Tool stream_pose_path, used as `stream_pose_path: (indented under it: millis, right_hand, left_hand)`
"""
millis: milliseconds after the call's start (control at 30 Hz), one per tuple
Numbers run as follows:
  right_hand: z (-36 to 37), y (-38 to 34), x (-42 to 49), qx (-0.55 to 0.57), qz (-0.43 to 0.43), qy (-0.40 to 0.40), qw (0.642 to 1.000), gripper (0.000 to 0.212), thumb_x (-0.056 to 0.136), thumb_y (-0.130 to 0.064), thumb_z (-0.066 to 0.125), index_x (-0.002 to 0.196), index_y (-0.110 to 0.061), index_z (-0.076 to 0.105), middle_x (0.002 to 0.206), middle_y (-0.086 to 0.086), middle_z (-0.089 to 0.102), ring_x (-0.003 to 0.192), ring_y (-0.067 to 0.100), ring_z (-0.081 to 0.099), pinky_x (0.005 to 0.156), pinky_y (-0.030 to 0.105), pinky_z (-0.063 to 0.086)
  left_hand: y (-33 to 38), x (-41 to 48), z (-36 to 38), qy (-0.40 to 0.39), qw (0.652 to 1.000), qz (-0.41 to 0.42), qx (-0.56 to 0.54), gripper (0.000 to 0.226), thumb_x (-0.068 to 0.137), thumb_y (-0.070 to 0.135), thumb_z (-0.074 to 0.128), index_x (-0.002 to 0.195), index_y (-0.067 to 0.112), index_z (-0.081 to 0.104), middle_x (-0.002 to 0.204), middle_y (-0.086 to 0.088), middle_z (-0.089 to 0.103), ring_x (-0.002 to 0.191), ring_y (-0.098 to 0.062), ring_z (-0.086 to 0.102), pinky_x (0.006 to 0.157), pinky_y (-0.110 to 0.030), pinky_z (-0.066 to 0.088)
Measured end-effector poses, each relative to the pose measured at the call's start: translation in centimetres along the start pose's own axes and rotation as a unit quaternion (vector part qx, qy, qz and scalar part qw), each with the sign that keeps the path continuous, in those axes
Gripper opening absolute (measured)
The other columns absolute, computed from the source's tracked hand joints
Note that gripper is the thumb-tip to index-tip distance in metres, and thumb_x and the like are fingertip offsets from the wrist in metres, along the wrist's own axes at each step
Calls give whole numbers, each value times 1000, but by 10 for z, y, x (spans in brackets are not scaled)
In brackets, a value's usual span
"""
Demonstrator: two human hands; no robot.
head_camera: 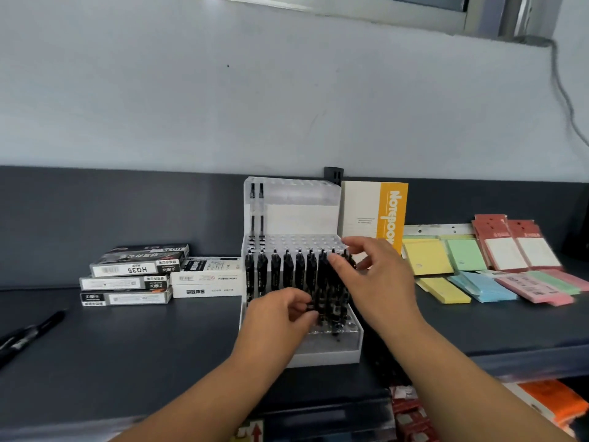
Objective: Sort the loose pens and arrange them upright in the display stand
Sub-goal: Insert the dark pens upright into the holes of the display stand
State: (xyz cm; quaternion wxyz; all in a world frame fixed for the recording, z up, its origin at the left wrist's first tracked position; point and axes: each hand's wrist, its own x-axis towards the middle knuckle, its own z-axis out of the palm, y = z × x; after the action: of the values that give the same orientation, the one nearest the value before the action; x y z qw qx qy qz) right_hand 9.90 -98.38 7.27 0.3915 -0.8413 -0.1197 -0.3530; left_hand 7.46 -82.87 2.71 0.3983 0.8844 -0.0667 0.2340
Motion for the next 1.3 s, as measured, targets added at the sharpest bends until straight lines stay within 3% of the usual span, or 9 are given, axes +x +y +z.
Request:
stream_pose_path:
  millis: [167,267,433,633,867,933,1000,1133,1300]
  right_hand:
    - [37,-55,-9,-23,-97,-67,993,33,84,-47,65,115,-35,63,110,-20,50,102,-4,45,89,15,34]
    - [76,-89,-16,-16,-125,-123,984,36,85,-48,63,118,-34,62,113,-22,49,103,-7,42,88,14,29]
    - [149,-145,-36,22,-141,-184,972,37,84,-47,66,118,-34,62,117,-19,55,106,2,51,93,21,40]
    - [226,-204,-58,32,-155,-271,950,42,84,-51,63,123,-35,60,122,-18,55,112,3,51,97,22,40]
    - [289,-234,-82,5,-75,-389,918,42,84,-50,65,122,-33,61,116,-13,61,103,5,56,92,24,46]
    - [299,-234,-88,-6,-53,-410,911,41,84,-49,66,121,-31,62,110,-12,63,102,6,57,88,22,45]
    - [315,-242,-94,-23,-41,-410,911,37,85,-48,65,117,-30,63,105,-11,64,100,8,58,86,23,46]
    - [334,-246,-103,-45,-24,-413,909,33,87,-44,62,118,-31,63,107,-8,64,103,13,59,86,25,47]
    - [349,-252,-108,-78,-9,-410,909,30,84,-43,60,113,-34,65,109,-5,62,105,15,57,88,27,48]
  left_hand:
    - [-33,-18,-60,63,996,-5,57,24,84,38,69,108,34,66,100,20,63,91,2,59,84,-22,51]
    - [-70,-25,-102,95,990,-26,99,23,84,39,68,106,35,66,105,20,61,94,1,58,85,-24,49]
    - [-137,-39,-173,141,975,-81,149,21,83,33,69,103,32,68,105,17,61,99,-5,58,86,-20,43]
    - [-204,-51,-250,161,959,-148,178,22,83,32,69,104,29,69,106,14,61,98,-8,61,86,-22,46]
    - [-263,-56,-311,32,939,-251,234,43,87,45,62,127,29,57,131,6,54,113,-13,56,91,-26,46]
    - [-269,-56,-315,-19,929,-272,249,44,86,47,62,125,28,59,127,5,59,113,-14,57,93,-27,47]
    - [-280,-55,-321,-65,924,-277,255,32,84,43,64,112,28,65,111,7,67,101,-12,62,87,-29,51]
    - [-285,-54,-326,-82,928,-269,244,11,83,32,63,93,32,67,93,9,68,87,-10,63,77,-25,53]
    - [-285,-53,-321,-109,941,-244,208,31,82,46,65,107,28,63,99,8,67,91,-9,62,78,-24,52]
